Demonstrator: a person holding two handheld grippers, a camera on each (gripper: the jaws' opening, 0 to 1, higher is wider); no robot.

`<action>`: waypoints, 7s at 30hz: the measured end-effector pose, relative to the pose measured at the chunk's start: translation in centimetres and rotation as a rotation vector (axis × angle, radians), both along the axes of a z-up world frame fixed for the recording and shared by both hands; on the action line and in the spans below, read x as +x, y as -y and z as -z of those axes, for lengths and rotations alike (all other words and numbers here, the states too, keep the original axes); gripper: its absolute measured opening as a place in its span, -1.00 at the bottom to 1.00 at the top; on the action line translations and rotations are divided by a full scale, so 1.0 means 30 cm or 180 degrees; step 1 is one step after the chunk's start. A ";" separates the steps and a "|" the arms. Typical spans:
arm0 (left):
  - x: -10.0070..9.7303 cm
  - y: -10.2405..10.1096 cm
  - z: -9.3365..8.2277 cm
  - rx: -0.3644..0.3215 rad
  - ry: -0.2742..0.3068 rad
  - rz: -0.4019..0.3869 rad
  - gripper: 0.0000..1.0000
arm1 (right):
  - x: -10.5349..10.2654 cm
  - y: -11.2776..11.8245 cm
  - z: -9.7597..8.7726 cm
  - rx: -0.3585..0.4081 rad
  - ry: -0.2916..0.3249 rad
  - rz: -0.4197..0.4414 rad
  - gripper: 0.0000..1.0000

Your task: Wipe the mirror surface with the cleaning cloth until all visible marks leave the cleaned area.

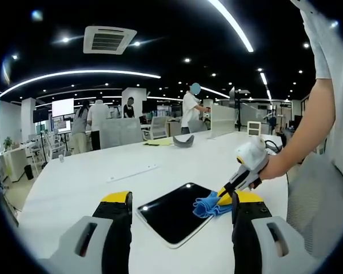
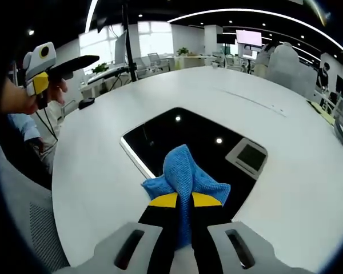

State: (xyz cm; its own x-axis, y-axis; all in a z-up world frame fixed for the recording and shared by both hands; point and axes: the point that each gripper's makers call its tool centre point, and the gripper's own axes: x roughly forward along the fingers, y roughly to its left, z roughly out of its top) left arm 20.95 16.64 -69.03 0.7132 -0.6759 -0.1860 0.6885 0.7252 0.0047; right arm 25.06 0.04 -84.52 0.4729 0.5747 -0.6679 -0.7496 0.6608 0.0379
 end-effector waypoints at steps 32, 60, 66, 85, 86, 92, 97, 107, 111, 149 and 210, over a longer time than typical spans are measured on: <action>-0.001 0.014 -0.007 0.0026 0.0006 0.0050 0.41 | 0.002 0.137 0.001 -0.0064 0.0002 0.0250 -0.96; -0.001 0.033 -0.002 0.0047 -0.0003 0.0093 0.41 | 0.036 0.153 0.001 -0.0043 -0.0005 0.0401 -0.96; 0.002 0.031 -0.003 0.0050 -0.0002 0.0090 0.41 | 0.051 0.152 0.002 -0.0058 0.0005 0.0386 -0.96; 0.004 0.021 0.004 0.0061 -0.0028 0.0063 0.41 | 0.109 0.148 -0.002 -0.0106 0.0028 0.0343 -0.96; 0.005 0.022 0.004 0.0063 -0.0026 0.0064 0.41 | 0.111 0.148 -0.001 -0.0107 0.0029 0.0343 -0.96; 0.007 0.025 0.003 0.0064 -0.0027 0.0076 0.41 | 0.137 0.146 0.001 -0.0116 0.0035 0.0336 -0.96; 0.009 0.020 0.008 0.0075 -0.0039 0.0074 0.41 | 0.158 0.143 0.001 -0.0121 0.0039 0.0338 -0.96; 0.013 0.018 0.012 0.0081 -0.0049 0.0071 0.41 | 0.196 0.138 0.001 -0.0134 0.0062 0.0336 -0.96; 0.014 0.018 0.014 0.0085 -0.0053 0.0075 0.41 | 0.211 0.137 0.000 -0.0133 0.0070 0.0341 -0.96; 0.030 0.004 0.026 0.0117 -0.0072 0.0063 0.41 | 0.356 0.133 -0.002 -0.0134 0.0125 0.0380 -0.96; 0.047 0.011 0.039 0.0136 -0.0116 0.0087 0.39 | 0.462 0.052 -0.002 -0.0160 0.0168 0.0188 -0.96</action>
